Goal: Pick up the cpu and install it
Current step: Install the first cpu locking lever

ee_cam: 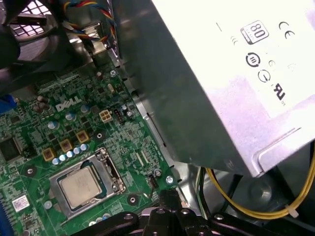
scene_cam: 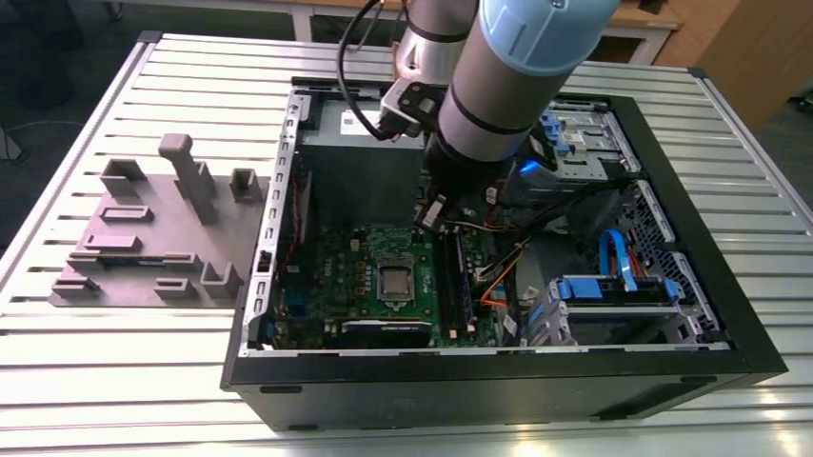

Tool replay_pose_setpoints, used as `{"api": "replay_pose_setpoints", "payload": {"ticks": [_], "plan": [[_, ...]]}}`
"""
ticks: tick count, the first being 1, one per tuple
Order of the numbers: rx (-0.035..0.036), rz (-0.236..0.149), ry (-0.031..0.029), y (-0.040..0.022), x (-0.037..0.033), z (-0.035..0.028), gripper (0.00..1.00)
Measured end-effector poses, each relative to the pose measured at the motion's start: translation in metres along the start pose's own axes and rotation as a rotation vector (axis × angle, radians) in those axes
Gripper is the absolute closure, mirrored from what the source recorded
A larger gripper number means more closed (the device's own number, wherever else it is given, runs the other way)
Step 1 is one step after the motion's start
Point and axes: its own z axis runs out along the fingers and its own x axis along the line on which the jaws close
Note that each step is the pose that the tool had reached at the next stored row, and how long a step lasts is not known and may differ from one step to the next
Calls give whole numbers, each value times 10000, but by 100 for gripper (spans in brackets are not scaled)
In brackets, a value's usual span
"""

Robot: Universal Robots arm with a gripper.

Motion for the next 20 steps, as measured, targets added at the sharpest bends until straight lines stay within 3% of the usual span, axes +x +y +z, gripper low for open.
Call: {"api": "replay_pose_setpoints", "payload": {"ticks": [8, 15, 20], "plan": [[-17, -76, 1, 47, 62, 13, 90], [-18, -79, 0, 6, 190, -11, 90], [-16, -121, 3, 17, 210, -52, 90]]}}
